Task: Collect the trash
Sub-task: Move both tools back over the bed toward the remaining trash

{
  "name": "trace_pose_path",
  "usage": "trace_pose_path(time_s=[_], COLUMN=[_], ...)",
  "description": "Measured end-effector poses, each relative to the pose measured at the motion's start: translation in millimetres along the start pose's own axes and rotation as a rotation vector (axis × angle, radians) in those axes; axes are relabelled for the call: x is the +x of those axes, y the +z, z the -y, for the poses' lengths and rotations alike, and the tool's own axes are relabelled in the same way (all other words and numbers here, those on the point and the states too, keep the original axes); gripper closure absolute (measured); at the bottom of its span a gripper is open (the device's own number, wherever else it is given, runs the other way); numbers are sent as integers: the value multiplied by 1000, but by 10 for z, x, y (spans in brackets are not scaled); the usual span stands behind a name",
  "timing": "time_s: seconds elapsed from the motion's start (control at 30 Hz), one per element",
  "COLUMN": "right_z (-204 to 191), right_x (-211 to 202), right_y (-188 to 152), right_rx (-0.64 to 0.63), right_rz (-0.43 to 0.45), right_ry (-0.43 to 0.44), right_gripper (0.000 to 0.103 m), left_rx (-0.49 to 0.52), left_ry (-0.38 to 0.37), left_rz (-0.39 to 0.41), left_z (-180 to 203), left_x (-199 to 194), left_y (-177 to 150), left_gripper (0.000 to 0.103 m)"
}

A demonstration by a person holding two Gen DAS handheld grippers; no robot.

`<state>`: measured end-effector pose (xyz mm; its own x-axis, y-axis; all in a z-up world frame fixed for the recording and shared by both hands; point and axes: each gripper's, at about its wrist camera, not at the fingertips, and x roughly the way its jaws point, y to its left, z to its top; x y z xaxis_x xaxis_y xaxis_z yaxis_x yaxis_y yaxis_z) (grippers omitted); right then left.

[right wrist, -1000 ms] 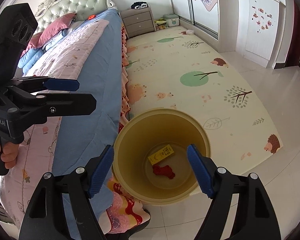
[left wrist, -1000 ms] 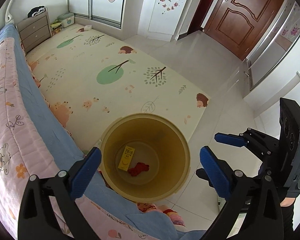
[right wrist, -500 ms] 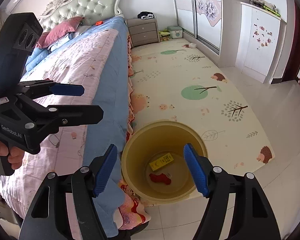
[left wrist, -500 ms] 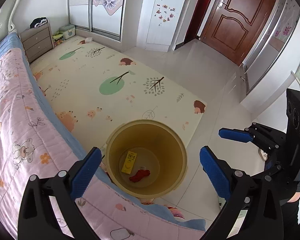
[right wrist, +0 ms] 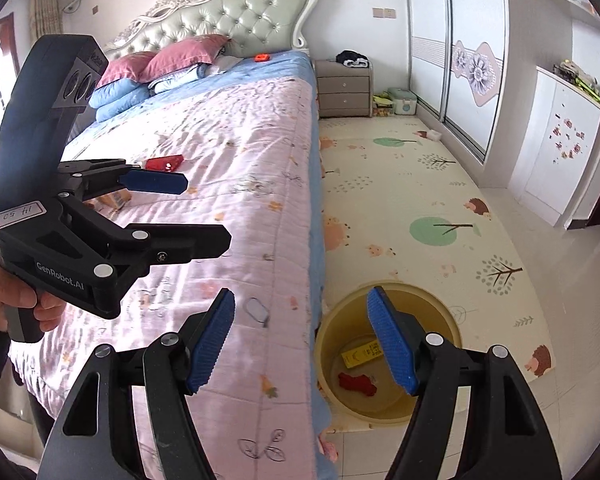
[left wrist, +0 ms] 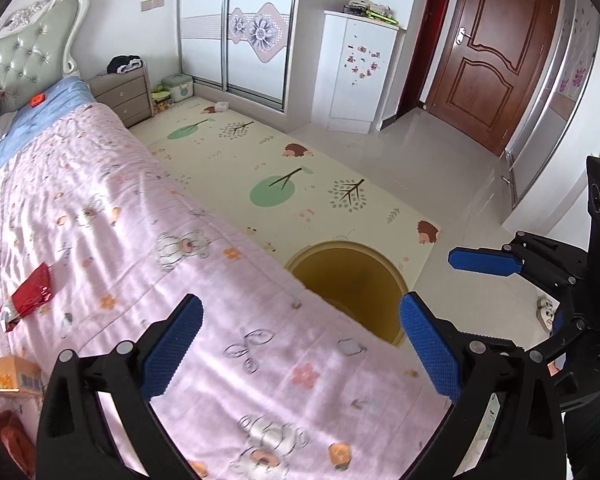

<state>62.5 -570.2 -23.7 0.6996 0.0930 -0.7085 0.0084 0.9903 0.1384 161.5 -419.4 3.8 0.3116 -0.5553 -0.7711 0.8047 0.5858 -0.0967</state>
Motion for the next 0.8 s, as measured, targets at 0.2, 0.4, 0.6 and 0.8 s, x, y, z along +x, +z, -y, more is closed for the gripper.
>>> trace_pose_path(time_s=[0.2,0.4,0.6,0.8], right_z=[-623,-1312,-1911,-2362], right_x=[82,205,331,467], right_y=[94,195,185,149], right_rx=[-67,-141,-200,-233], right_rz=[9,10,-6,-28], right_ry=[88,173,246,294], right_gripper=[35,35,35,35], left_rx=[-29,-64,-61,-108], left_ry=[84,163,241,295], left_rz=[58,87,112,105], left_z=[-450,-898,-1242,-1630], left_x=[-556,-1044,-1523,-1832], left_y=[-459,-889,-1345,-1774], left_gripper=[5,5,4,4])
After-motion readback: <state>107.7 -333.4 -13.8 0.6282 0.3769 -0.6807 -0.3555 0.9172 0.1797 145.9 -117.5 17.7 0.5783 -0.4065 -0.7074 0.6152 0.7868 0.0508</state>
